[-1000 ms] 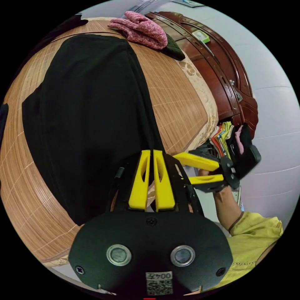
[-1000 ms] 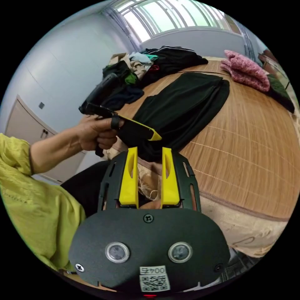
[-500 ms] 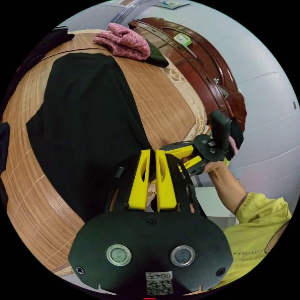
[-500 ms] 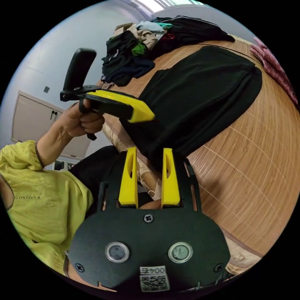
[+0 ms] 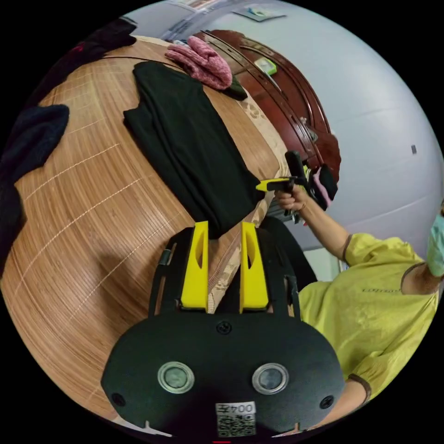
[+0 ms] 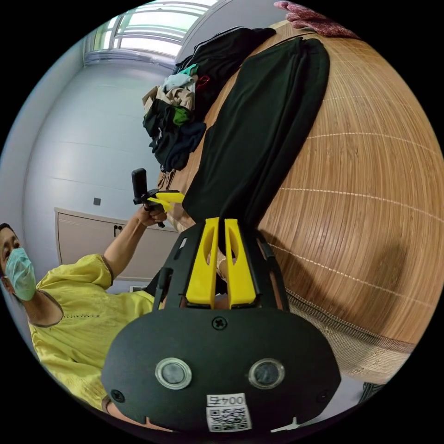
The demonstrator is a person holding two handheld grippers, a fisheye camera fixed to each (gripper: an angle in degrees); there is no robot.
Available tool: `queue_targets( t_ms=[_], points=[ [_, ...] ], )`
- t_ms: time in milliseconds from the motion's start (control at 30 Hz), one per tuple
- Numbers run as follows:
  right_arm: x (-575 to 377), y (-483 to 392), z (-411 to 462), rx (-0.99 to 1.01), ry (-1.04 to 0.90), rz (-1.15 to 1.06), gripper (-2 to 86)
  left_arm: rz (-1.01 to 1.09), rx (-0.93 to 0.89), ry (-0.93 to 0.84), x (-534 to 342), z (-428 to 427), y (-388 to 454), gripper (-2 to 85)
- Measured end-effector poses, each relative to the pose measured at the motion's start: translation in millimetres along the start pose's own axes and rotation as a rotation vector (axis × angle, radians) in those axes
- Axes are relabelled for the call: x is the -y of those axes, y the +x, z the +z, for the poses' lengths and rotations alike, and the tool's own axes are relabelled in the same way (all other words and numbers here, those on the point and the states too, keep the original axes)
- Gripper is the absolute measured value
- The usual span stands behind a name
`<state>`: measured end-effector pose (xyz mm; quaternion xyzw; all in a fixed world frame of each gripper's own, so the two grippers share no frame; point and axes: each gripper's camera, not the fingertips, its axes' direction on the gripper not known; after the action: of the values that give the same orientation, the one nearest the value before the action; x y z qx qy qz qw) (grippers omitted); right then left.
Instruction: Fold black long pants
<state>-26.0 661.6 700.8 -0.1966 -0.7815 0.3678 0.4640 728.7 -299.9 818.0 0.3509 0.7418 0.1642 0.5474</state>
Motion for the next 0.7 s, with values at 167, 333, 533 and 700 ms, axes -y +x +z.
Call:
queue_targets(
  t_ms=[167,333,533,700],
  points=[
    [3.3,2.8,-10.4,0.017,0.003,0.006,4.0,0.056,0.015,-0.020,3.0,2.6,-1.3,11.7],
    [4.8,5.6,-14.0,0.033,0.006,0.017,4.4,0.056,0.022,-0.016,-1.5,-2.1,-7.4,11.1],
    [5.0,2.8,-16.7,0.065,0.048,0.035,4.8,0.044,-0.028,0.037,1.3,-11.1,-6.0,10.0],
    [-1.8,-3.2,-2.4,-0.001,-0.046,0.043,5.4,-0.026,-0.026,-0.003,-1.7,-10.5,-13.7,8.5]
  ],
)
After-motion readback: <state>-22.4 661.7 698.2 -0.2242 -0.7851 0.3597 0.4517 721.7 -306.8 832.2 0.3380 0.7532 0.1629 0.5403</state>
